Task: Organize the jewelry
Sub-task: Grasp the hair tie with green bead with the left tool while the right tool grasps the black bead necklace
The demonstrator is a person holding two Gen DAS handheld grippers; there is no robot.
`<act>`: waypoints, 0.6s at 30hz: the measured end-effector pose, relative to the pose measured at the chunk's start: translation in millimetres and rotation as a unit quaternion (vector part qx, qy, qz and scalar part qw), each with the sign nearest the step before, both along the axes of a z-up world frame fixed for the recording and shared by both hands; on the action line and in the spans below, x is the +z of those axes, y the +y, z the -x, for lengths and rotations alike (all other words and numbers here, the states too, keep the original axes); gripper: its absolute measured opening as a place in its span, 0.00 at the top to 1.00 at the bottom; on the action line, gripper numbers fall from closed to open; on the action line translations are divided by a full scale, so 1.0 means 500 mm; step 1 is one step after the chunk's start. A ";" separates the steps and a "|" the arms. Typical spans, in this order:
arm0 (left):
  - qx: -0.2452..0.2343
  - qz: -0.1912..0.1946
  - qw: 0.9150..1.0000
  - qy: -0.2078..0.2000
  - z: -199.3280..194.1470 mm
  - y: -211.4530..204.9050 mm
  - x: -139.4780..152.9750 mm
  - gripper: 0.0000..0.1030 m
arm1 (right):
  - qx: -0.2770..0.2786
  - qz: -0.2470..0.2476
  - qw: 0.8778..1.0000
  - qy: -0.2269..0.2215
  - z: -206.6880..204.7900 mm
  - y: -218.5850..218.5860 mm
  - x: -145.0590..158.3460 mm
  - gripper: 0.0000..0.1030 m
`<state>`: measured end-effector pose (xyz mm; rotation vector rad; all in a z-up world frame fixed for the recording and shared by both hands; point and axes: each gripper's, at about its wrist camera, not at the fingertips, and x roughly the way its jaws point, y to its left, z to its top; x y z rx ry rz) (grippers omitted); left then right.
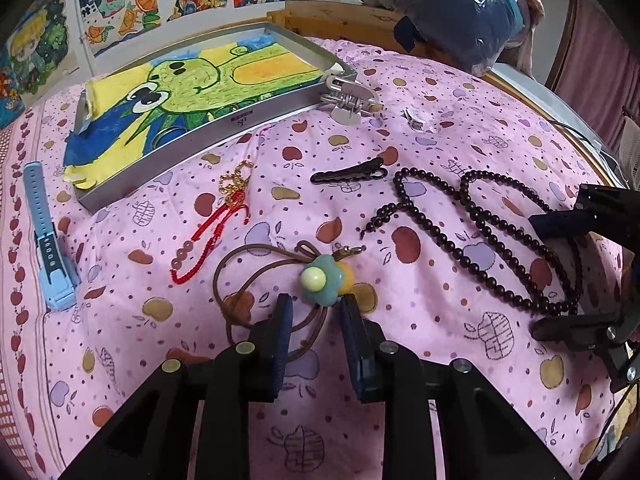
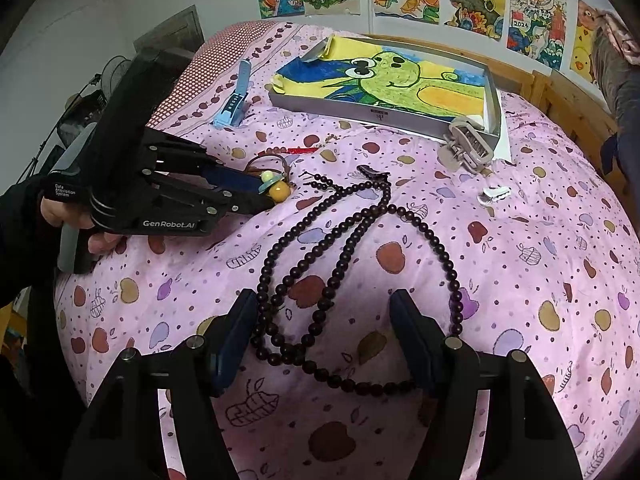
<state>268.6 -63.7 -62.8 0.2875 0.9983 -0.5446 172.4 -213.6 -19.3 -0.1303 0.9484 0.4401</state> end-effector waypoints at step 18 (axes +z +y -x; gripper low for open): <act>0.031 0.049 0.998 0.015 0.001 0.029 0.011 0.93 | -0.001 0.027 1.000 -0.005 0.014 0.009 0.006 0.85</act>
